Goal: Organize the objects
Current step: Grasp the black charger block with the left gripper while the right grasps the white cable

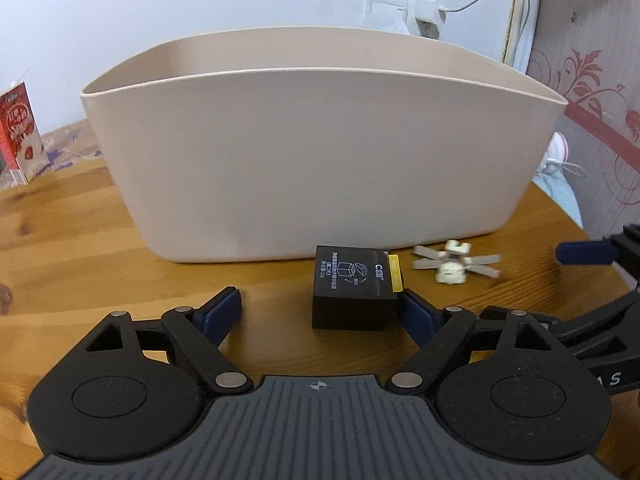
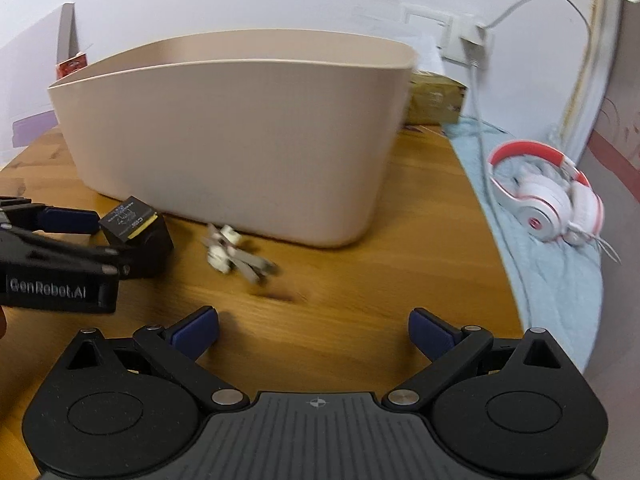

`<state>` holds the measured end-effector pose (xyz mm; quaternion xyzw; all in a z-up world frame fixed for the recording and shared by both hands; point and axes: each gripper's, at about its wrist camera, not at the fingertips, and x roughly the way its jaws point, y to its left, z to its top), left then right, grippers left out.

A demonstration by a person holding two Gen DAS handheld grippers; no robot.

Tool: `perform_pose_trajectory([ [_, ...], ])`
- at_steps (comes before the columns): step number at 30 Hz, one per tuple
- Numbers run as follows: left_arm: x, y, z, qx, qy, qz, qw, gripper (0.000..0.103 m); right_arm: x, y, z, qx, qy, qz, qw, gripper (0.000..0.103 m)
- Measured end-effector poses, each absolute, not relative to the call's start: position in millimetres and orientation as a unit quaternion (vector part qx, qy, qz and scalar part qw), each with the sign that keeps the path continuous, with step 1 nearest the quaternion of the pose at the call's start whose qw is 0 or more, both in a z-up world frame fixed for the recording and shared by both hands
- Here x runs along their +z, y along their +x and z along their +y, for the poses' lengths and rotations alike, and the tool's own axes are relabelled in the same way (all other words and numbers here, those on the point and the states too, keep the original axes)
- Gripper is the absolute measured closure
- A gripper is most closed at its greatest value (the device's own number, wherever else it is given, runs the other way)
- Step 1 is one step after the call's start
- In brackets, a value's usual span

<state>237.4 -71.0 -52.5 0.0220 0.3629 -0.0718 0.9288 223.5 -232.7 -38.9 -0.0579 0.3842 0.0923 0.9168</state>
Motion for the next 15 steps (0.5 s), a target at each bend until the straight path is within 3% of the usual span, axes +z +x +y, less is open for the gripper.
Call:
perform_pose_trajectory([
  [12,-57.9,257.6,-45.2,-0.07,0.028,0.353,0.932,0.02,-44.5,245.8,-204.2,0.127,-0.052,0.371,0.919,0.0],
  [15,-57.4,257.1,-42.5,-0.073,0.033,0.35,0.933,0.026,-43.6,248.4,-202.1,0.139,-0.05,0.363,0.92,0.012],
])
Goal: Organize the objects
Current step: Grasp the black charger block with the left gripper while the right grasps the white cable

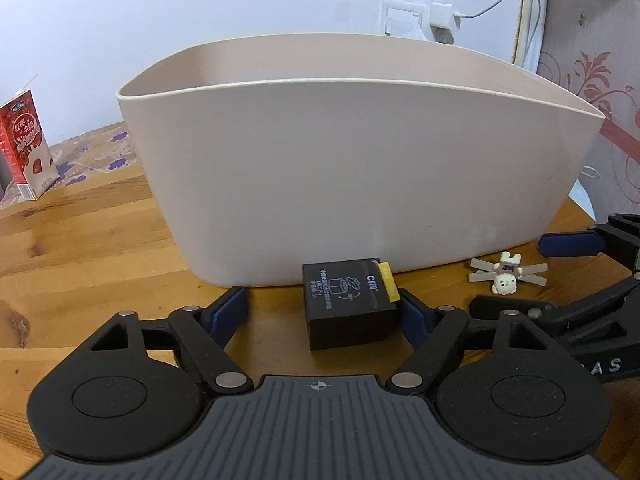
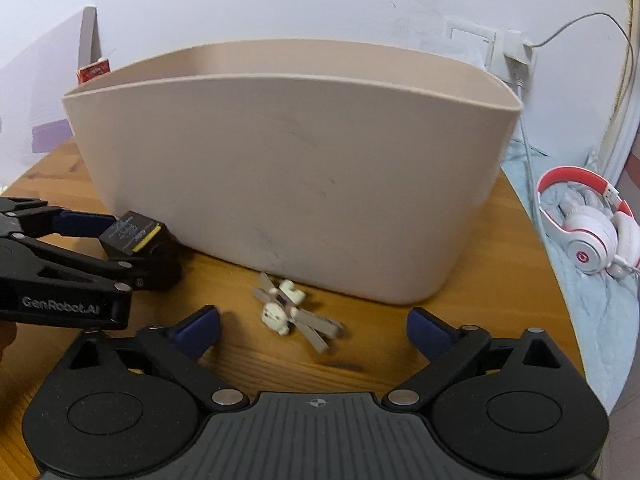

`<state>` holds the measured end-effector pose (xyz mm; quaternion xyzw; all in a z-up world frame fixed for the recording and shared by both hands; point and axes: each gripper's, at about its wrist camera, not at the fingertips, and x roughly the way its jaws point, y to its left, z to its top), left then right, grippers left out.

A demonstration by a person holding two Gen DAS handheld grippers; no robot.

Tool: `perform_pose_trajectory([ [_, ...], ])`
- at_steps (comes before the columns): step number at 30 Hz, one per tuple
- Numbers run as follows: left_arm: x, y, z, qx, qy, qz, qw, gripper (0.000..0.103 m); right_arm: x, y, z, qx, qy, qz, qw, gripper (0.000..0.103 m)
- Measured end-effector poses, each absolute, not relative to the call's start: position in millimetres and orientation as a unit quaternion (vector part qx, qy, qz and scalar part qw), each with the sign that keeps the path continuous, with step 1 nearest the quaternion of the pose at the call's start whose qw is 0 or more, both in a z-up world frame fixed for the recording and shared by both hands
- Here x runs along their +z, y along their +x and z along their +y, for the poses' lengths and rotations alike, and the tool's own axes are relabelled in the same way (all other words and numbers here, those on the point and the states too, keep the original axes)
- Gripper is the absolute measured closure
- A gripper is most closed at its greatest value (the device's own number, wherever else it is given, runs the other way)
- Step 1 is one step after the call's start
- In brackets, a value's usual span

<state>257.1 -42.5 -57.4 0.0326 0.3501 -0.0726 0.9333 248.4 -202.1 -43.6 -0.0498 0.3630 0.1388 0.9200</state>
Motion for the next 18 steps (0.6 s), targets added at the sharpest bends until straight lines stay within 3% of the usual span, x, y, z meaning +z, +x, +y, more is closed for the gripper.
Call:
perform_pose_trajectory([
  [1,-57.0,254.0,-39.7,-0.073,0.033,0.348,0.934,0.032,-42.6,248.1,-201.1,0.137,-0.051,0.362,0.92,0.015],
  [2,-56.5,254.0,-38.8,-0.073,0.033,0.346,0.935,0.036,-42.0,247.5,-200.6,0.139,-0.051,0.362,0.921,0.024],
  [3,-55.9,254.9,-38.0,-0.072,0.032,0.345,0.935,0.046,-40.7,246.0,-200.1,0.142,-0.05,0.36,0.921,0.041],
  [4,-55.6,256.6,-37.1,-0.071,0.032,0.345,0.936,0.054,-39.3,244.3,-200.1,0.145,-0.05,0.358,0.921,0.05],
  [5,-55.1,256.9,-35.7,-0.07,0.03,0.345,0.936,0.056,-37.4,242.4,-198.9,0.148,-0.053,0.356,0.921,0.063],
  [18,-48.7,226.3,-14.5,-0.071,0.022,0.354,0.932,0.056,-29.4,207.5,-184.4,0.146,-0.074,0.356,0.92,0.065],
])
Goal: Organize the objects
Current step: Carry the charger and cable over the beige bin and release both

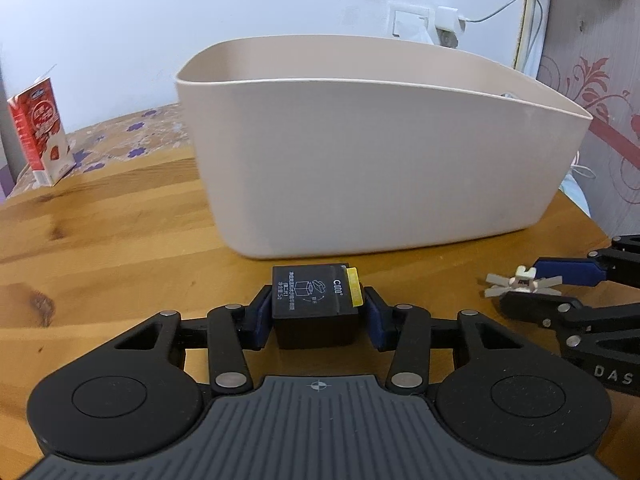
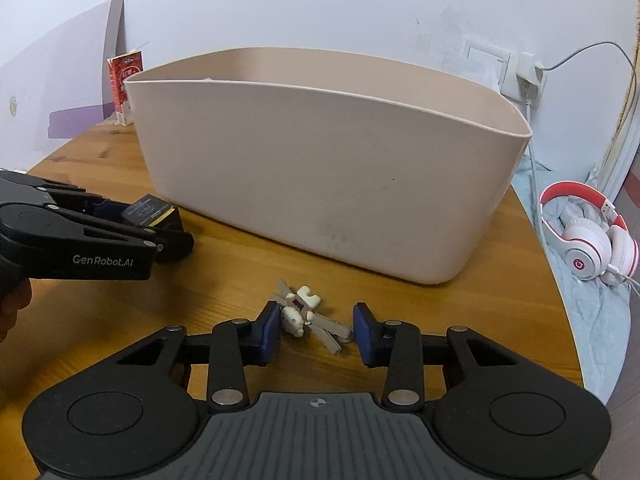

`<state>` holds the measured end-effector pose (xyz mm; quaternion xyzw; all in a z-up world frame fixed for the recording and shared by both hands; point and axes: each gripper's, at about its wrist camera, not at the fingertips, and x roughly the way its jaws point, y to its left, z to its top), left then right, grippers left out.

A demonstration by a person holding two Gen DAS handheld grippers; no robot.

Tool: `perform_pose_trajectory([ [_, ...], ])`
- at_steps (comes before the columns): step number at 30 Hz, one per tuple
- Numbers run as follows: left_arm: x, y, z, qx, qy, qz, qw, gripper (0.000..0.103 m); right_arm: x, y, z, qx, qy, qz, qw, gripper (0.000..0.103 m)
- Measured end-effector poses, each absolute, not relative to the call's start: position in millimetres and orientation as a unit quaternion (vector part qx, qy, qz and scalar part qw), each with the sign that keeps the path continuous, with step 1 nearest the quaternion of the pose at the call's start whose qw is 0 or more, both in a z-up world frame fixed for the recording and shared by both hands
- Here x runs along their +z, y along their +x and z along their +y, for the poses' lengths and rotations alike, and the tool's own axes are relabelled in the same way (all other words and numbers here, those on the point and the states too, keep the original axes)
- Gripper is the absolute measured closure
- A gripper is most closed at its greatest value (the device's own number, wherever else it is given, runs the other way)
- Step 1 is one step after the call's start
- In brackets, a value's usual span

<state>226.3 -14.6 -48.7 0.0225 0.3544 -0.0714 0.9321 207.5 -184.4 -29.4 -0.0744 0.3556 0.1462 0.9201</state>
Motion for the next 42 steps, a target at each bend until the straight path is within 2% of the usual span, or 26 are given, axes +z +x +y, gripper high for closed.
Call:
perform_pose_trajectory([
  [15,0.9,183.3,-0.8,-0.077,0.031,0.315,0.945,0.056,22.3,156.3,-199.4,0.126,-0.059,0.295,0.945,0.065],
  [26,58.8,185.9,-3.5,-0.081,0.05,0.269,0.958,0.056,77.3,158.9,-219.8,0.123,-0.029,0.233,0.964,0.065],
  [34,82.7,232.3,-11.3,-0.072,0.06,0.26,0.961,0.056,101.5,198.4,-227.6,0.116,-0.018,0.212,0.97,0.065],
  [42,65.7,300.7,-17.4,-0.068,0.057,0.309,0.947,0.056,83.7,261.4,-216.2,0.109,-0.028,0.242,0.964,0.065],
])
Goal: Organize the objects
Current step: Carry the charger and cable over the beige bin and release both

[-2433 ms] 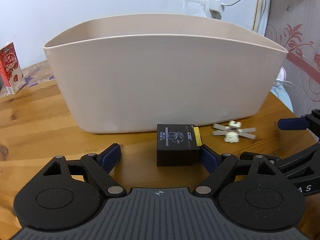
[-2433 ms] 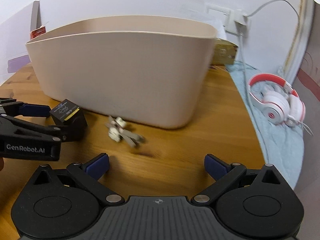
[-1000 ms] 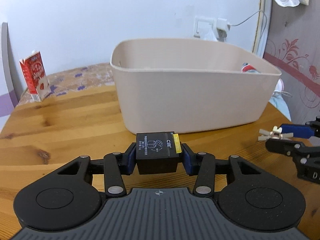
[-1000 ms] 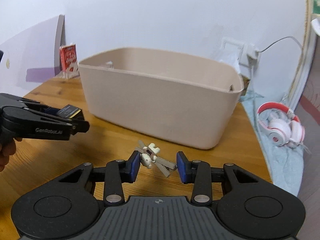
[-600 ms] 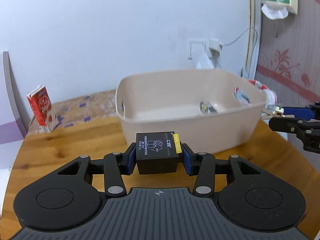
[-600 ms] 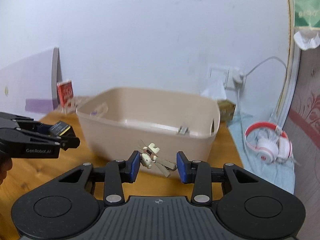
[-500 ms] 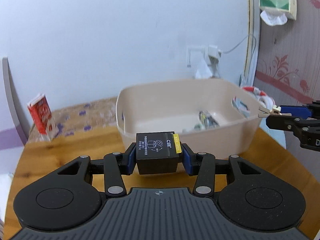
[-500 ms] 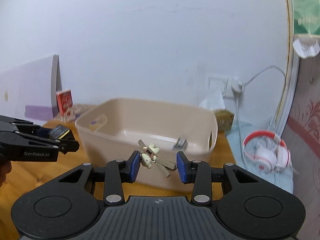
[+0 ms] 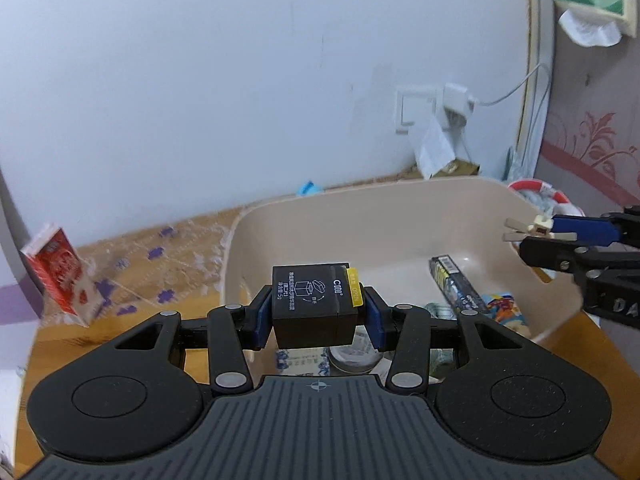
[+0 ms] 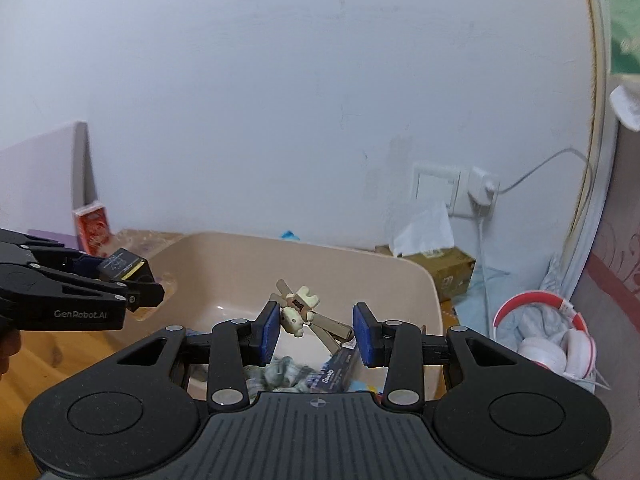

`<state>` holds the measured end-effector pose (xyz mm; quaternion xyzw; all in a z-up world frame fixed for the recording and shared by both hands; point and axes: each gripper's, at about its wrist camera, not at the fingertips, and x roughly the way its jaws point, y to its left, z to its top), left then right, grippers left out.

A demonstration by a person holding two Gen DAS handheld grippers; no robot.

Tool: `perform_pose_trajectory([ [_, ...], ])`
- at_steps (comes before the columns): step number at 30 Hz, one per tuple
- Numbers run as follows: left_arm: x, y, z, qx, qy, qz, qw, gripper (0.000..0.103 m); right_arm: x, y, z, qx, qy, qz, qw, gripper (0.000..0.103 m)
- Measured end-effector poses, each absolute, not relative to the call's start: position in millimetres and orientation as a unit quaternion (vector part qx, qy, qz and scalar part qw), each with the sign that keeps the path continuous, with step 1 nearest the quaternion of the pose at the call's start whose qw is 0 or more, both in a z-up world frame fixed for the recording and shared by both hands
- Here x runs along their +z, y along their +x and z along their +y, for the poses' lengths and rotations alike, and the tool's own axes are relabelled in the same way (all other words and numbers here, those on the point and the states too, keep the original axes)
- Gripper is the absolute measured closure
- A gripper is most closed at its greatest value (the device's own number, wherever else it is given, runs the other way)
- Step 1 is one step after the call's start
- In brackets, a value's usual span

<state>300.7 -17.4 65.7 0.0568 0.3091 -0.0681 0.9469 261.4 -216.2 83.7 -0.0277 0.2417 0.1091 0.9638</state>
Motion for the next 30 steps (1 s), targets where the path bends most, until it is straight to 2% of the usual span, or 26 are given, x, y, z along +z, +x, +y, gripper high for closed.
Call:
perform_pose_trajectory([
  [4,48.2,329.2,-12.8,-0.079,0.021,0.363,0.928,0.056,67.7,286.3,-208.5,0.102,-0.035,0.264,0.958,0.065],
  [10,38.6,333.8,-22.6,-0.07,0.05,0.372,0.924,0.056,51.1,302.8,-200.5,0.098,-0.041,0.304,0.947,0.064],
  [13,43.4,330.4,-21.7,-0.073,0.038,0.376,0.923,0.053,52.7,302.5,-202.6,0.102,-0.017,0.314,0.944,0.049],
  [14,46.8,327.2,-22.6,-0.071,0.041,0.371,0.925,0.049,55.3,300.0,-202.8,0.101,-0.012,0.314,0.944,0.037],
  [15,51.0,323.2,-24.0,-0.068,0.047,0.365,0.927,0.037,58.2,297.5,-202.6,0.098,-0.011,0.314,0.944,0.025],
  [16,55.2,319.1,-25.9,-0.064,0.052,0.358,0.93,0.028,62.5,293.2,-201.9,0.094,-0.014,0.309,0.946,0.02],
  [18,64.2,309.3,-27.5,-0.059,0.059,0.345,0.935,0.023,70.0,286.6,-202.5,0.086,-0.021,0.302,0.949,0.004],
  [19,68.3,305.1,-28.2,-0.06,0.06,0.341,0.936,0.022,74.8,282.8,-203.5,0.08,-0.025,0.3,0.95,0.002],
  [24,85.7,280.6,-32.8,-0.059,0.068,0.329,0.94,0.018,93.6,261.4,-210.7,0.069,-0.02,0.298,0.952,0.0],
  [30,96.5,246.7,-33.7,-0.055,0.072,0.33,0.94,0.018,106.3,231.5,-213.3,0.065,-0.031,0.303,0.95,0.0],
])
